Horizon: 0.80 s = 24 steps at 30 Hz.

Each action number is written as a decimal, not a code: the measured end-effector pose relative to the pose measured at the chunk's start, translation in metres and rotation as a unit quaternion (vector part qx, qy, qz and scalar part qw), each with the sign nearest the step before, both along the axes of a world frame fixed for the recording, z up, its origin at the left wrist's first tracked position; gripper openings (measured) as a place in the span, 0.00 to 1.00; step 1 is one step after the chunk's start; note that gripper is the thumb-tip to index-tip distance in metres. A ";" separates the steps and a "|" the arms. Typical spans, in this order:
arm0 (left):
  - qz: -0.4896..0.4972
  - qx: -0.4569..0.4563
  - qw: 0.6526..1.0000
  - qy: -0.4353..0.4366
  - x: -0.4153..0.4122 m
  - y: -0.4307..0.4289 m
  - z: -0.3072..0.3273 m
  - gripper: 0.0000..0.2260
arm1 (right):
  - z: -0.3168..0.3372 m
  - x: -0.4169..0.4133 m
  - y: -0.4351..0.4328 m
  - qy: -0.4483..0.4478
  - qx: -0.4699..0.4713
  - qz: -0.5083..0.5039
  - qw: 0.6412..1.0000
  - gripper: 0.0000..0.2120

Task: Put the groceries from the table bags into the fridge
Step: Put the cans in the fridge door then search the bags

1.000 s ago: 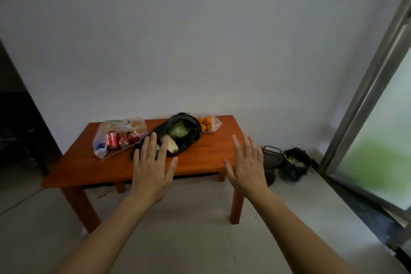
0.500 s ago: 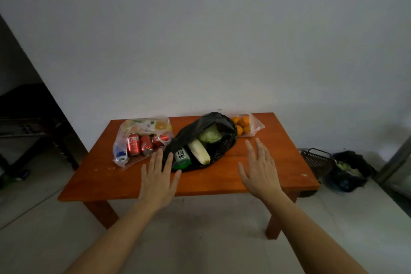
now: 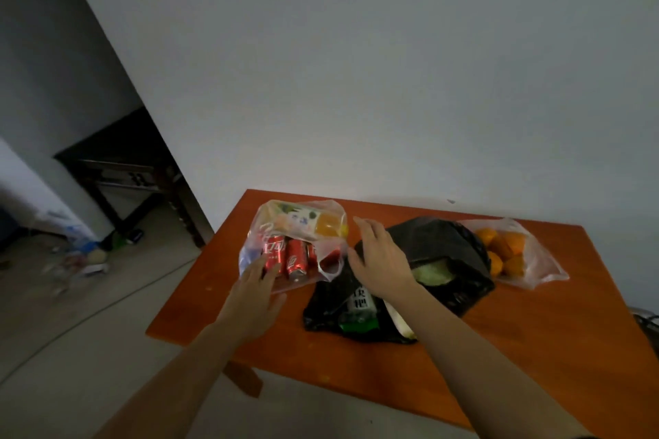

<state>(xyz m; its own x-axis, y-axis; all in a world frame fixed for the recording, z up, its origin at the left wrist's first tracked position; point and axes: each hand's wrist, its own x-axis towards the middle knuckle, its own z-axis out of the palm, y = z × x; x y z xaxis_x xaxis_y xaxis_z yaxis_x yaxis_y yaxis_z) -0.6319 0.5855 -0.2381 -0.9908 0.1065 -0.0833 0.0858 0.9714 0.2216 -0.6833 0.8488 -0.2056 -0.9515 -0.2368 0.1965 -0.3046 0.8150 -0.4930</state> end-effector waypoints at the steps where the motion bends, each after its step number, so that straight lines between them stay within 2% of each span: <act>1: 0.002 0.002 1.000 -0.016 -0.013 -0.008 -0.007 0.28 | -0.002 -0.014 -0.014 -0.009 -0.011 0.017 1.000 0.25; 7: -0.038 0.100 0.982 -0.154 -0.097 -0.047 -0.062 0.14 | -0.035 -0.091 -0.095 -0.133 -0.043 0.056 0.989 0.16; 9: -0.038 0.128 0.975 -0.177 -0.124 -0.060 -0.082 0.15 | -0.056 -0.113 -0.117 -0.164 -0.034 0.039 0.985 0.14; 11: -0.030 0.153 0.969 -0.192 -0.145 -0.072 -0.092 0.16 | -0.073 -0.128 -0.136 -0.233 -0.011 0.042 0.972 0.14; 14: 0.029 0.162 0.971 -0.171 -0.176 -0.092 -0.104 0.21 | -0.100 -0.146 -0.158 -0.329 0.004 0.047 0.943 0.12; 15: 0.048 0.161 0.974 -0.154 -0.185 -0.100 -0.109 0.24 | -0.110 -0.150 -0.164 -0.341 0.007 0.037 0.939 0.14; 19: 0.067 0.150 0.975 -0.151 -0.215 -0.117 -0.126 0.29 | -0.141 -0.157 -0.182 -0.390 -0.007 -0.013 0.921 0.41; 21: 0.059 0.154 0.973 -0.162 -0.227 -0.119 -0.133 0.31 | -0.156 -0.160 -0.188 -0.426 0.003 -0.050 0.903 0.48; 24: 0.069 0.193 0.961 -0.184 -0.238 -0.121 -0.144 0.37 | -0.175 -0.161 -0.198 -0.430 -0.011 -0.096 0.898 0.50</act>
